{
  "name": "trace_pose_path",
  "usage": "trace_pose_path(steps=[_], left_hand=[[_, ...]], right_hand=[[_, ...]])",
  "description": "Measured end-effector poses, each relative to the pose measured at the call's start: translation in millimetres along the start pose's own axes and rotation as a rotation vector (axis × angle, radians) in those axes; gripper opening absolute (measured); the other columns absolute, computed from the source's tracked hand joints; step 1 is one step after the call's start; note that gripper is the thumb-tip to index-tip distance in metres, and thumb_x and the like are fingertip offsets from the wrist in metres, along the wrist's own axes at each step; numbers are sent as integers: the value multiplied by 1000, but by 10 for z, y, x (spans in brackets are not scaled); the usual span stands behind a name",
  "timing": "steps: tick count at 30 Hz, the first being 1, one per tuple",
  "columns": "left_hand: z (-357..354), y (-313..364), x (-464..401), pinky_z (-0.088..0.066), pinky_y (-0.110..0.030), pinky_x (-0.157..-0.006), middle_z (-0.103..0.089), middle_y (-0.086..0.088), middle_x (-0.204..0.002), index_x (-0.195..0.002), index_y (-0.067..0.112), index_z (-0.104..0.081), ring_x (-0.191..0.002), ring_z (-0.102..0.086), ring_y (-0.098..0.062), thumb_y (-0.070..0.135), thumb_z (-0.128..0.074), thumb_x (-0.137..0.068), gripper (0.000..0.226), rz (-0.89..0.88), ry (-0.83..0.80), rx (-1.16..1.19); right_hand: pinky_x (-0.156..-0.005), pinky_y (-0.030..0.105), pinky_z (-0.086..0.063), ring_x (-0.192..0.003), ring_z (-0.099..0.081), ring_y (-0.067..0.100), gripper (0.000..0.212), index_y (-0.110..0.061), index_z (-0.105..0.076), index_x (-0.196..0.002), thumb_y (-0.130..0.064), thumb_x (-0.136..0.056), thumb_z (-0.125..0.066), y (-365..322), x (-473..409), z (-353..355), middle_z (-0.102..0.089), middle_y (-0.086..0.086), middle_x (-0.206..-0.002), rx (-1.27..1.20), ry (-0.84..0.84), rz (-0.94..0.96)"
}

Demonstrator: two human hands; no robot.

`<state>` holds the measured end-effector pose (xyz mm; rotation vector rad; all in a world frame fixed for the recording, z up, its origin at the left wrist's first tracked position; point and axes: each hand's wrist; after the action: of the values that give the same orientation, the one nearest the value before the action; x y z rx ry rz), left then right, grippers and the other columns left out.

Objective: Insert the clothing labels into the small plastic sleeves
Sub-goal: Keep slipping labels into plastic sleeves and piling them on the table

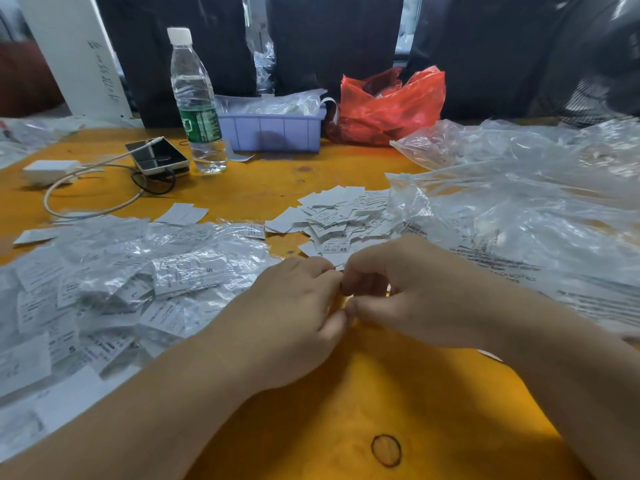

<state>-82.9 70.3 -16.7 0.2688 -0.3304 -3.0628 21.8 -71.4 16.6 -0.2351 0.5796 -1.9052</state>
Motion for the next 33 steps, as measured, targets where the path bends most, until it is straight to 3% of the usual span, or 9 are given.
trace_pose_path(steps=[3, 6, 10, 12, 14, 17, 21, 27, 33], left_hand=[[89, -19, 8, -27, -28, -104, -44, 16, -129, -127, 37, -46, -124, -32, -6, 49, -36, -96, 35, -9, -9, 17], [250, -116, 28, -33, -28, -103, -40, 25, -133, -132, 43, -43, -124, -34, 0, 56, -46, -90, 44, 26, -91, 62], [446, -230, 97, -32, -22, -101, -25, 39, -132, -134, 61, -24, -126, -28, 8, 84, -53, -51, 91, 159, -408, 55], [399, -216, 102, -23, -30, -111, -11, 34, -147, -139, 62, -11, -140, -14, -1, 92, -48, -51, 100, 177, -477, -67], [239, -200, 123, -8, -34, -116, 1, 21, -158, -143, 57, 2, -145, 0, -6, 93, -25, -65, 91, 119, -362, -174], [37, -193, 239, 14, -34, -116, 17, 14, -161, -144, 51, 21, -146, 17, -8, 89, 9, -67, 86, 45, -178, -231], [28, -329, 341, 29, -18, -105, 22, 21, -158, -141, 58, 21, -141, 27, 1, 88, 13, -66, 82, 46, -161, -179], [115, -565, 249, 28, -12, -100, 19, 26, -157, -141, 61, 15, -135, 27, 10, 88, 13, -65, 81, 38, -203, -180], [121, -748, 190, 17, -19, -108, 12, 26, -158, -144, 59, 10, -133, 22, 12, 88, 12, -65, 84, 64, -187, -186]], right_hand=[[-65, 32, -51, -71, -59, 6, 4, -27, -66, -84, -30, -87, -66, -5, 4, -1, -63, -9, -75, -4, -14, -8], [-64, 23, -47, -73, -59, 2, 9, -30, -67, -94, -36, -88, -65, -20, 22, -4, -63, -13, -79, 16, -49, -34], [-69, 26, -50, -75, -58, 2, 14, -31, -66, -100, -39, -88, -65, -35, 35, -1, -62, -14, -84, 29, -67, -66], [-69, 26, -50, -74, -57, 1, 15, -31, -66, -101, -40, -88, -65, -47, 35, -4, -62, -14, -84, 38, -70, -72], [-70, 26, -49, -75, -57, 1, 15, -32, -65, -101, -40, -87, -64, -51, 33, -16, -61, -14, -84, 53, -72, -65], [-68, 23, -46, -77, -56, 1, 16, -33, -64, -102, -42, -88, -63, -53, 38, -15, -60, -16, -84, 76, -80, -63], [-68, 22, -47, -76, -55, 0, 17, -35, -63, -102, -44, -88, -61, -64, 41, -14, -59, -18, -84, 86, -89, -74], [-65, 19, -44, -76, -55, -1, 18, -33, -64, -103, -44, -88, -62, -43, 27, -11, -60, -17, -84, 52, -95, -103], [-66, 23, -48, -76, -55, 1, 18, -32, -64, -102, -43, -88, -62, -24, 27, -14, -60, -16, -83, 39, -86, -93]])
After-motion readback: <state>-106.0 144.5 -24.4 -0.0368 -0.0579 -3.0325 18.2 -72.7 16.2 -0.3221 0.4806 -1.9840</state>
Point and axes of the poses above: each hand's wrist, its own x-axis away from the middle knuckle, its own z-axis out of the back of the hand, y = z × x
